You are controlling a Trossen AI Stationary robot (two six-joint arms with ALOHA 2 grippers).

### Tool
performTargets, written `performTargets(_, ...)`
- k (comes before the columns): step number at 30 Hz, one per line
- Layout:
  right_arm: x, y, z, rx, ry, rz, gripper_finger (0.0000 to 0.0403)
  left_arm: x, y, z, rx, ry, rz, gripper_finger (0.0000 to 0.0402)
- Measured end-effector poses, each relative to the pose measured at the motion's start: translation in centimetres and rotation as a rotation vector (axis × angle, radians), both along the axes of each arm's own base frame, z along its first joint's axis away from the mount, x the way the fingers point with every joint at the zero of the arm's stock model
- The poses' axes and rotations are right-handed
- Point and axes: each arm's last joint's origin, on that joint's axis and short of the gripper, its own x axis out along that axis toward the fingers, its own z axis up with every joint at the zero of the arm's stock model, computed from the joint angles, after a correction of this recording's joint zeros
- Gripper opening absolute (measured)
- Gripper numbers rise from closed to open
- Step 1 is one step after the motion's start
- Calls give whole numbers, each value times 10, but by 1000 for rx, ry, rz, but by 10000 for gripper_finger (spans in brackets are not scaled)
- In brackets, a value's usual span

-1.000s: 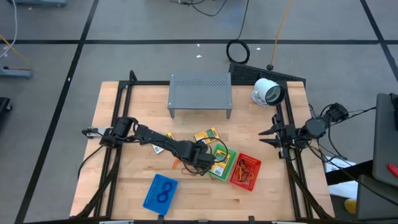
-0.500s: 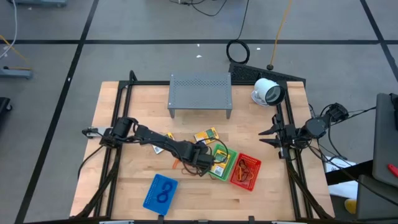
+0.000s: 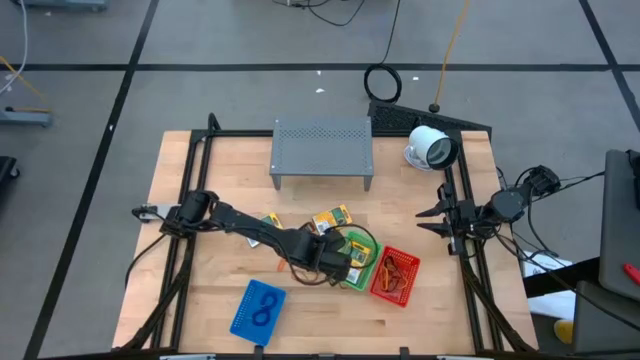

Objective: Pick & Place Office Desk Supplies
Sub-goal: Put the orange spring rubberband band into the blue bin

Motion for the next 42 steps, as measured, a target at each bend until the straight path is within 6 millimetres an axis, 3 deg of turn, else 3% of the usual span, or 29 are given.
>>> performTargets(5, 0, 0, 0, 0, 0, 1, 95, -1, -9, 38, 115, -29, -4, 2)
performTargets(11, 0, 0, 0, 0, 0, 0, 94, -17, -24, 82, 211, -24, 23, 2)
performTargets(24, 0, 0, 0, 0, 1, 0, 94, -100, -49, 132, 281, -122, 204, 3)
performTargets(28, 0, 0, 0, 0, 0, 0, 96, -125, -41, 130, 270, -138, 216, 3)
performTargets(33, 0, 0, 0, 0, 0, 0, 94, -168, -21, 112, 209, -225, 199, 4)
performTargets(38, 0, 0, 0, 0, 0, 0, 95, -206, -5, 79, 116, -316, 65, 4)
performTargets(42, 0, 0, 0, 0, 0, 0, 94, -227, 2, 62, 20, -387, -142, 3)
